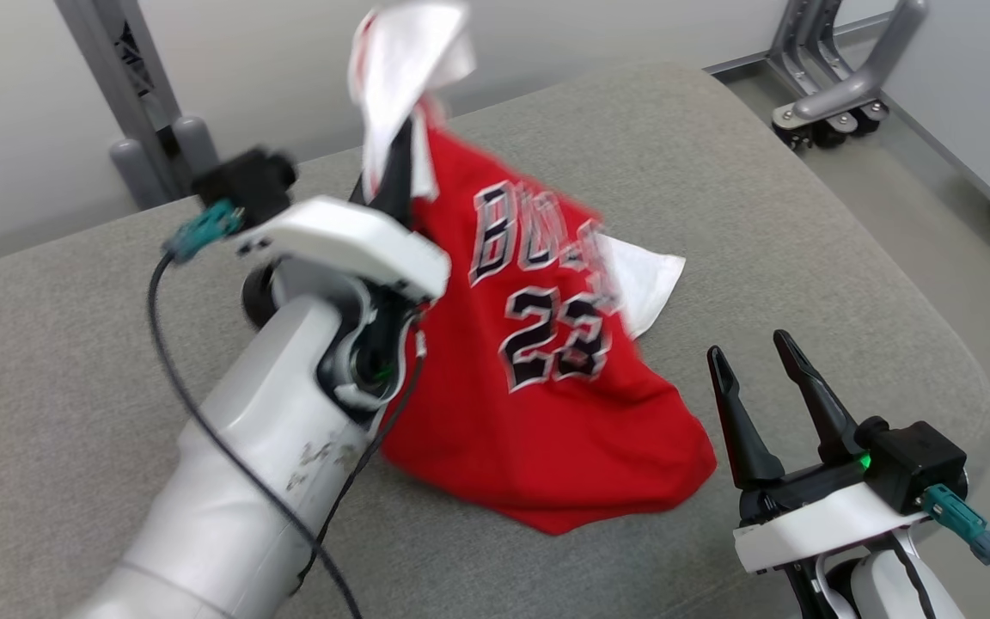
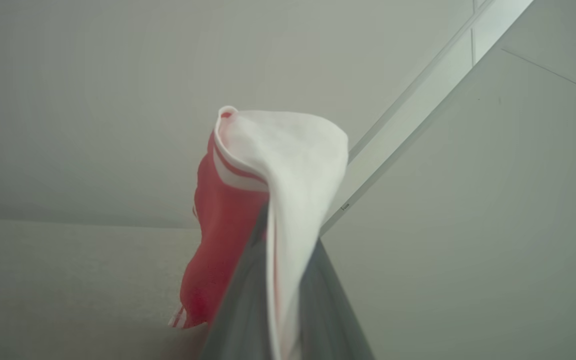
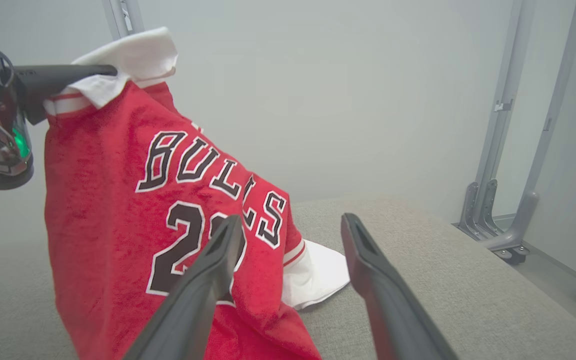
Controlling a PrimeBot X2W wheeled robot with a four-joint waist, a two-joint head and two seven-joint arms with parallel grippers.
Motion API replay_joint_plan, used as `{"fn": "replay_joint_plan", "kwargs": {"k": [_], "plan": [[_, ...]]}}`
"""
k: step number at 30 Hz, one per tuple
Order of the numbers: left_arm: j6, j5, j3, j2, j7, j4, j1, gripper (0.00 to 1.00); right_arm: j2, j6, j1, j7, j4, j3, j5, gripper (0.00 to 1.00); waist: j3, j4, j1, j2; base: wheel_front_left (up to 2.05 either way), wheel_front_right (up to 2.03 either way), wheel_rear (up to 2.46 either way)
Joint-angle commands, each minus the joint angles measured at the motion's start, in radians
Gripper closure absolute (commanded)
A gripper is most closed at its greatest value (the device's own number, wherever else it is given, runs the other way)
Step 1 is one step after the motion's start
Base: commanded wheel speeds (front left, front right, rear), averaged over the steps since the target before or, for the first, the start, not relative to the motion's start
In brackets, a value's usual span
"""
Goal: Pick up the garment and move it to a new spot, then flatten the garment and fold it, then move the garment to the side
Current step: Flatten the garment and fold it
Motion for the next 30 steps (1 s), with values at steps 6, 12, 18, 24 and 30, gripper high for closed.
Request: {"fn": "replay_joint_plan", "kwargs": {"k": [6, 12, 18, 24, 30], "plan": [[-0.048, 0.059, 0.263, 0.006, -0.004, 0.035, 0.184, 1.00, -0.005, 0.000, -0.003, -0.001, -0.011, -0.010, -0.011, 0.00, 0.012, 0.059, 0.0000, 0.0000, 0.00, 0.00, 0.00], [-0.078, 0.213, 0.511, 0.005, -0.004, -0.059, 0.319, 0.75, -0.004, 0.000, -0.006, -0.001, -0.011, -0.020, -0.024, 0.00, 0.023, 0.099, 0.0000, 0.0000, 0.00, 0.00, 0.00], [-0.085, 0.298, 0.685, 0.004, -0.004, -0.138, 0.412, 0.60, -0.005, 0.000, -0.015, -0.001, -0.008, -0.011, -0.026, 0.00, 0.038, 0.134, 0.0000, 0.0000, 0.00, 0.00, 0.00], [-0.098, 0.460, 0.718, 0.006, -0.004, -0.203, 0.474, 0.00, -0.005, 0.000, -0.018, -0.001, 0.017, 0.001, -0.030, 0.00, 0.042, 0.162, 0.0000, 0.0000, 0.00, 0.00, 0.00], [-0.105, 0.651, 0.681, 0.006, -0.004, -0.342, 0.575, 0.00, -0.005, 0.000, -0.004, -0.001, 0.091, -0.005, -0.033, 0.00, 0.031, 0.195, 0.0000, 0.0000, 0.00, 0.00, 0.00]]}}
